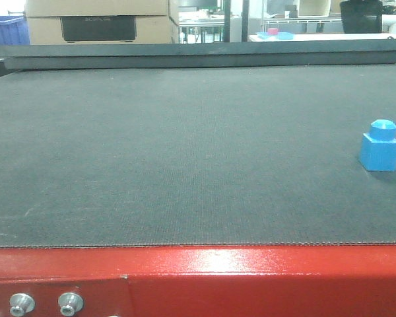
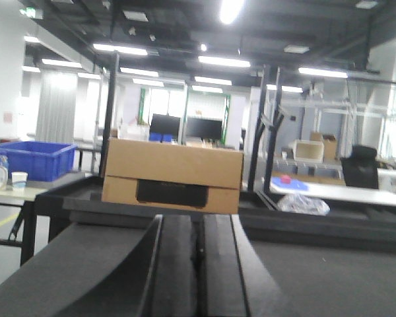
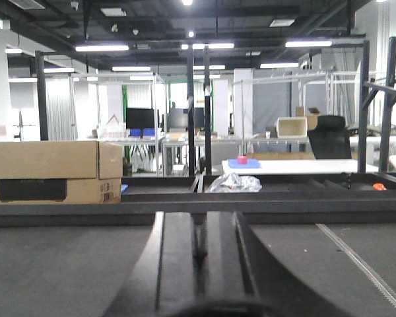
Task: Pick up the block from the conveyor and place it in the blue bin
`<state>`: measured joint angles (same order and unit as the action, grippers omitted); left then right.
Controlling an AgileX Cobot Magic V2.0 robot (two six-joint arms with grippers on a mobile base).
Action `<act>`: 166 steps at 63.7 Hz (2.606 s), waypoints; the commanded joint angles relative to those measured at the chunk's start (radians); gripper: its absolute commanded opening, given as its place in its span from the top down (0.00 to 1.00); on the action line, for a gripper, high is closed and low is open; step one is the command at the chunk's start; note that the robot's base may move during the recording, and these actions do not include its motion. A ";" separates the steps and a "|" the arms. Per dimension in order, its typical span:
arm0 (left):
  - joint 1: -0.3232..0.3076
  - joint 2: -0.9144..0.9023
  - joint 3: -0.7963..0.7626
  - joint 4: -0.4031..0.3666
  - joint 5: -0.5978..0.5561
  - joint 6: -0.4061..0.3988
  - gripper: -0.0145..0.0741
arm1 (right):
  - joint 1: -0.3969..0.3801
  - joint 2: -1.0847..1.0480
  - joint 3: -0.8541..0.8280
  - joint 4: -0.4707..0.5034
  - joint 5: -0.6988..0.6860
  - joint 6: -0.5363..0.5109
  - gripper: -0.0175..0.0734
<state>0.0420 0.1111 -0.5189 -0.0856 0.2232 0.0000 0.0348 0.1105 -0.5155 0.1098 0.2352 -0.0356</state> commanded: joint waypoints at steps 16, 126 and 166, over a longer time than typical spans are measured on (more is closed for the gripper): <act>0.000 0.366 -0.428 0.035 0.430 0.000 0.32 | 0.004 0.375 -0.328 -0.006 0.284 -0.002 0.26; -0.148 0.723 -0.535 0.052 0.575 0.000 0.18 | 0.176 1.626 -0.681 -0.043 0.564 0.106 0.48; -0.012 0.981 -0.625 0.051 0.816 0.016 0.18 | 0.211 1.427 -0.615 -0.062 0.538 0.104 0.98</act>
<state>-0.0224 1.0411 -1.1096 -0.0313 1.0123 0.0000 0.2272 1.6104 -1.1645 0.0588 0.7939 0.0705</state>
